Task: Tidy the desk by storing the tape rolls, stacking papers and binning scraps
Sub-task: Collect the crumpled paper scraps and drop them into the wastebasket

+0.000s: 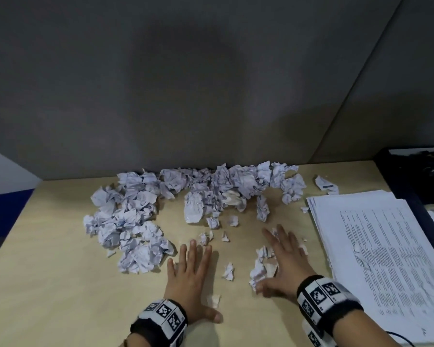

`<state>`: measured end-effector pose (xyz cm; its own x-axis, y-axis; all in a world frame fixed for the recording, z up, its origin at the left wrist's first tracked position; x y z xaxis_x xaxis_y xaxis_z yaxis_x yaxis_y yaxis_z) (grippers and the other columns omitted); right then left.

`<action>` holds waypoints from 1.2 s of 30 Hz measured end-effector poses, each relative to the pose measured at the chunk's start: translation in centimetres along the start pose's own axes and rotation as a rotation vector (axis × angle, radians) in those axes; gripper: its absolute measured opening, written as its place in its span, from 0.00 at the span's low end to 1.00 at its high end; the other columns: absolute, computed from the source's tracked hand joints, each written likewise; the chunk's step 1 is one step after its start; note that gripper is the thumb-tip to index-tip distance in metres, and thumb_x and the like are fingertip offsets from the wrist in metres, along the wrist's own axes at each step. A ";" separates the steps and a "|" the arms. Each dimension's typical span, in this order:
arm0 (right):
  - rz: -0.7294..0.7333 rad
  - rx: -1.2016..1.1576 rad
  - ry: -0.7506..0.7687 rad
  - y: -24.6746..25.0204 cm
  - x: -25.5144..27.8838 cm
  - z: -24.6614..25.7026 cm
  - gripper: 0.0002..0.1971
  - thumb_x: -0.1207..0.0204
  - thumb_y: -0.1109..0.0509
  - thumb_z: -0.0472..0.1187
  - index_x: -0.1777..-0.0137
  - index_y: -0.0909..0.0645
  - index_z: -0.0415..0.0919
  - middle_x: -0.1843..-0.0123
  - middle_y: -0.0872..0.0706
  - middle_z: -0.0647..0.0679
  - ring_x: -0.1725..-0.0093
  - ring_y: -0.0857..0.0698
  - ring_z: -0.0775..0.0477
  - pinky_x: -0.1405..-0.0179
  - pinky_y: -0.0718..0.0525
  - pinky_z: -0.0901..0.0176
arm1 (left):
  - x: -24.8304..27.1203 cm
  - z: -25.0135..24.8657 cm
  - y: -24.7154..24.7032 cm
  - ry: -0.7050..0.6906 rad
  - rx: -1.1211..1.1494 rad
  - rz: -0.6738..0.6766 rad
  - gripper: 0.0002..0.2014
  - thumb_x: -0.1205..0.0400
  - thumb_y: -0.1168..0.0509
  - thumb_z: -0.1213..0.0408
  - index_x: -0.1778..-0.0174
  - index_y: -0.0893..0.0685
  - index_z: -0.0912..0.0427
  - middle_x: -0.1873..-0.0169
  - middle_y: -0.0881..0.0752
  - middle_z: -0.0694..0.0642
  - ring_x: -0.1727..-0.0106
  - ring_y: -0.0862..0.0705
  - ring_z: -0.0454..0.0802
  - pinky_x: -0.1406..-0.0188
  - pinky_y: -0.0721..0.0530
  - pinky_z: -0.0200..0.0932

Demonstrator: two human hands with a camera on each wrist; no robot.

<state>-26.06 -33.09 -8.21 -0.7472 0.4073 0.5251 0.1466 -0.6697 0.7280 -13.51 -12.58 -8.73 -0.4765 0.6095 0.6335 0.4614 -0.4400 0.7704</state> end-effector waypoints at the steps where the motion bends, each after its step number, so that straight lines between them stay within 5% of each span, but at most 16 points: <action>1: 0.026 0.052 -0.001 -0.7 0.0 0.0 0.69 0.49 0.20 0.64 0.21 0.71 0.66 0.20 0.79 0.56 0.18 0.72 0.44 0.18 0.57 0.39 | -0.1 0.3 -0.2 0.002 -0.006 0.004 0.72 0.46 0.37 0.19 0.26 0.82 0.47 0.26 0.83 0.60 0.25 0.80 0.66 0.26 0.66 0.72; 5: 0.052 0.169 0.026 -1.2 -1.4 1.2 0.67 0.44 0.20 0.62 0.21 0.73 0.65 0.20 0.79 0.52 0.19 0.72 0.39 0.19 0.54 0.37 | -1.5 0.7 0.5 0.016 -0.014 -0.026 0.66 0.43 0.46 0.16 0.26 0.82 0.46 0.27 0.84 0.60 0.26 0.82 0.64 0.25 0.68 0.72; 13: 0.042 0.103 0.155 -1.1 -5.4 5.9 0.45 0.23 0.31 0.49 0.19 0.61 0.64 0.16 0.68 0.54 0.16 0.65 0.39 0.18 0.50 0.39 | -5.3 -0.7 3.3 -0.014 0.098 -0.152 0.47 0.26 0.52 0.25 0.21 0.73 0.41 0.21 0.75 0.55 0.18 0.69 0.60 0.20 0.59 0.66; 16: -0.133 0.033 0.126 0.9 -5.7 4.8 0.43 0.24 0.32 0.55 0.18 0.58 0.64 0.14 0.59 0.52 0.16 0.57 0.39 0.18 0.49 0.40 | -4.1 -0.1 4.8 -0.024 0.136 -0.275 0.47 0.26 0.55 0.26 0.23 0.76 0.41 0.20 0.70 0.55 0.17 0.66 0.56 0.20 0.61 0.59; 19: -0.220 0.014 -0.015 2.2 -5.2 2.2 0.52 0.31 0.28 0.62 0.18 0.62 0.59 0.14 0.60 0.48 0.16 0.57 0.38 0.17 0.50 0.39 | -1.8 3.5 5.6 0.137 0.218 -0.396 0.48 0.29 0.59 0.24 0.23 0.76 0.43 0.21 0.69 0.54 0.18 0.64 0.55 0.24 0.66 0.57; 21: -0.153 -0.052 -0.089 1.7 -4.5 1.4 0.59 0.37 0.23 0.62 0.18 0.65 0.60 0.15 0.66 0.49 0.16 0.61 0.38 0.17 0.51 0.40 | -0.8 6.4 4.6 0.301 0.290 -0.378 0.55 0.32 0.52 0.21 0.22 0.75 0.45 0.21 0.71 0.57 0.19 0.66 0.60 0.23 0.65 0.62; 24: -0.064 0.055 -0.011 0.2 -4.2 3.1 0.67 0.47 0.21 0.67 0.19 0.69 0.62 0.16 0.70 0.50 0.17 0.66 0.41 0.18 0.54 0.40 | -0.3 8.5 2.6 0.433 0.399 -0.308 0.67 0.41 0.42 0.19 0.22 0.77 0.47 0.20 0.70 0.63 0.18 0.67 0.65 0.21 0.55 0.67; 30: 0.027 0.283 0.215 -2.6 -6.7 8.7 0.72 0.51 0.22 0.71 0.27 0.82 0.67 0.23 0.83 0.52 0.20 0.74 0.38 0.19 0.60 0.35 | -1.4 7.2 2.1 0.315 0.533 -0.315 0.70 0.41 0.29 0.29 0.22 0.76 0.48 0.20 0.71 0.61 0.18 0.69 0.61 0.19 0.53 0.61; 36: 0.062 0.499 0.440 -3.3 -8.4 12.8 0.66 0.47 0.25 0.72 0.24 0.76 0.69 0.19 0.78 0.49 0.19 0.73 0.41 0.20 0.61 0.33 | -2.5 6.7 1.9 0.197 0.539 -0.315 0.66 0.36 0.26 0.36 0.21 0.73 0.47 0.19 0.70 0.60 0.18 0.68 0.60 0.19 0.52 0.57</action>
<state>-12.01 -26.36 -9.40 -0.9070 0.0144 0.4210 0.4015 -0.2727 0.8743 -6.44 -10.51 -9.30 -0.7549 0.5004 0.4238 0.5632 0.1636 0.8100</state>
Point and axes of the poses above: each hand's wrist, its own x-axis away from the middle knuckle, its own y-axis out of the back of the hand, z = x × y, the point moved 6 cm from there along -x, towards the middle knuckle
